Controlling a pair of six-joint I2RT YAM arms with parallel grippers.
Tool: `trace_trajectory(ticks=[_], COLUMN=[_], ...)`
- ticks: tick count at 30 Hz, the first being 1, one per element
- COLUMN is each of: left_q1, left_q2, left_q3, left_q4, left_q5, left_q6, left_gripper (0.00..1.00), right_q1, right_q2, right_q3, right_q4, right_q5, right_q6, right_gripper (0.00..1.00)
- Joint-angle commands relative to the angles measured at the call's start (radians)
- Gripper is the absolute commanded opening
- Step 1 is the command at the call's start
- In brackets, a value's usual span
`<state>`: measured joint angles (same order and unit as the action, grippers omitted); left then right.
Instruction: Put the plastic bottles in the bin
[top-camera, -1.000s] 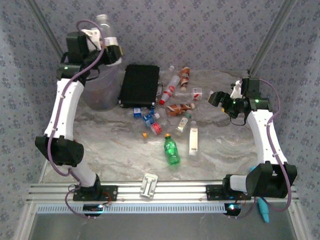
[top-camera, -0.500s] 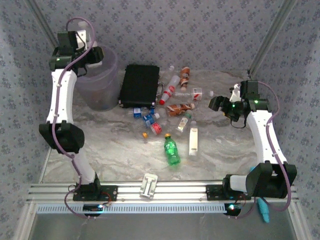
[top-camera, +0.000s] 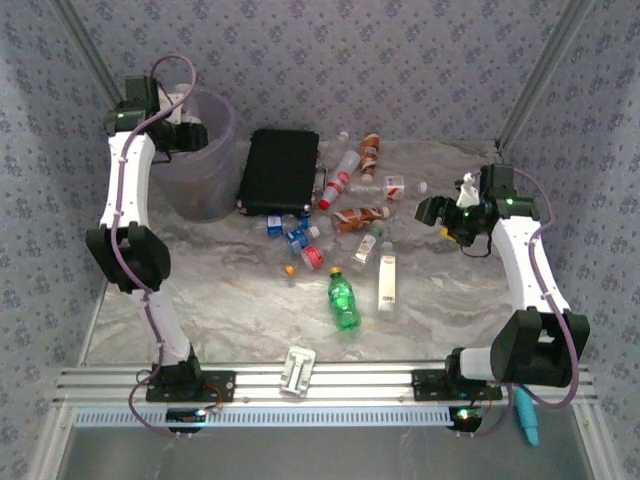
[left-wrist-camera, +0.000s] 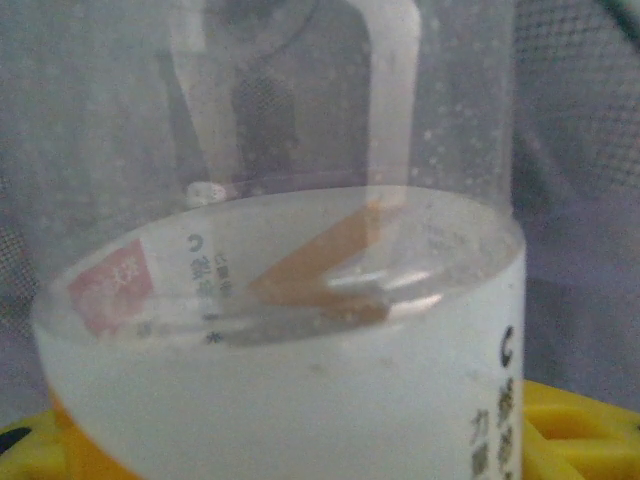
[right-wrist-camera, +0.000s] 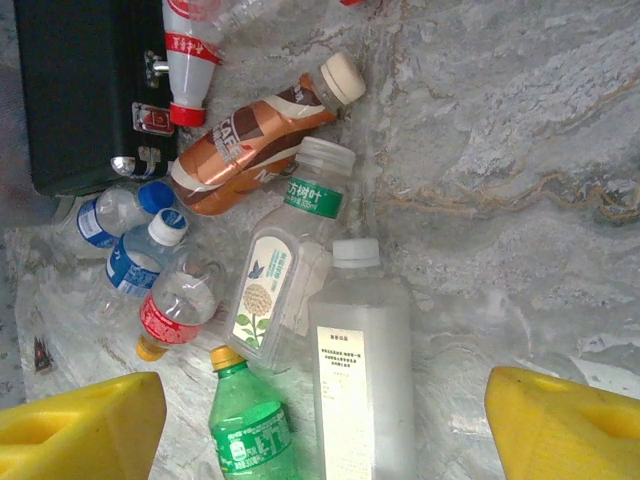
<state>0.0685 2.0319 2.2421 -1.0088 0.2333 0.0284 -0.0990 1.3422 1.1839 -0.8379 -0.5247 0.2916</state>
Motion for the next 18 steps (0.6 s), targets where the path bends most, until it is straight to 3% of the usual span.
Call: trace_trajectory(ticks=[1, 12, 18], left_q1=[0.000, -0.010, -0.017], left_q2=[0.047, 0.135, 0.139], left_q3=[0.055, 0.077, -0.009], left_q4=[-0.077, -0.113, -0.079], left_q5=[0.041, 0.052, 0.056], left_q6=[0.060, 0.062, 0.069], left_gripper=[0.00, 0.00, 0.12], right_q1=[-0.007, -0.008, -0.008], right_q2=[0.020, 0.042, 0.038], right_q3=[-0.027, -0.038, -0.038], right_q4=[-0.003, 0.002, -0.005], right_q5=[-0.039, -0.018, -0.007], right_q6=[-0.028, -0.040, -0.046], right_gripper=[0.85, 0.85, 0.85])
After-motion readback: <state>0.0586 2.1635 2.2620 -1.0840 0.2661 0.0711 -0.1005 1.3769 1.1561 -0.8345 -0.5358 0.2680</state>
